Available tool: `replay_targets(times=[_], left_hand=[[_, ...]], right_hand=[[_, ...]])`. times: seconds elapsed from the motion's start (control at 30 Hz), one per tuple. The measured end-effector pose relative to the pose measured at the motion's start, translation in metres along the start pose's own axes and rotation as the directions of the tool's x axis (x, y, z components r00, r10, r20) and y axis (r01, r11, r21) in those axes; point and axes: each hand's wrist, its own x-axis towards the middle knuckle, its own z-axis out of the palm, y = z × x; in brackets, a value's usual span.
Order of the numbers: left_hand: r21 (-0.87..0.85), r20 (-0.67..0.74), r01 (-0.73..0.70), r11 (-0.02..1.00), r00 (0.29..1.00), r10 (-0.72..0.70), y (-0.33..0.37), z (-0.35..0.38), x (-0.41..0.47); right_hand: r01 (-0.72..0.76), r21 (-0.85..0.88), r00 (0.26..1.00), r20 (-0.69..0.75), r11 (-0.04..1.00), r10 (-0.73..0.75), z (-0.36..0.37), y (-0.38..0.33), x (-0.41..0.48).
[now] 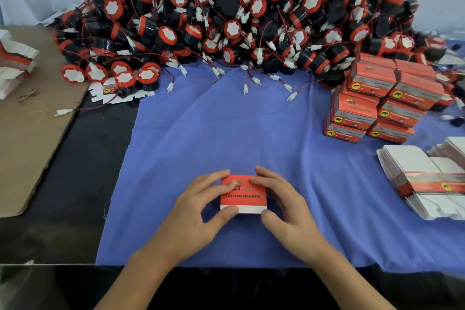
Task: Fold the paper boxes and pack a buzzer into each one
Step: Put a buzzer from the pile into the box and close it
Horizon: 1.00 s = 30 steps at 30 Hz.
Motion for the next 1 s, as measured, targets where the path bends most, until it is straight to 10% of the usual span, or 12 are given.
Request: replay_targets(times=[1.0], left_hand=[[0.132, -0.292, -0.132, 0.983, 0.942, 0.165, 0.005, 0.018, -0.003]], right_hand=[[0.166, -0.252, 0.970, -0.133, 0.953, -0.204, 0.009, 0.007, -0.002]])
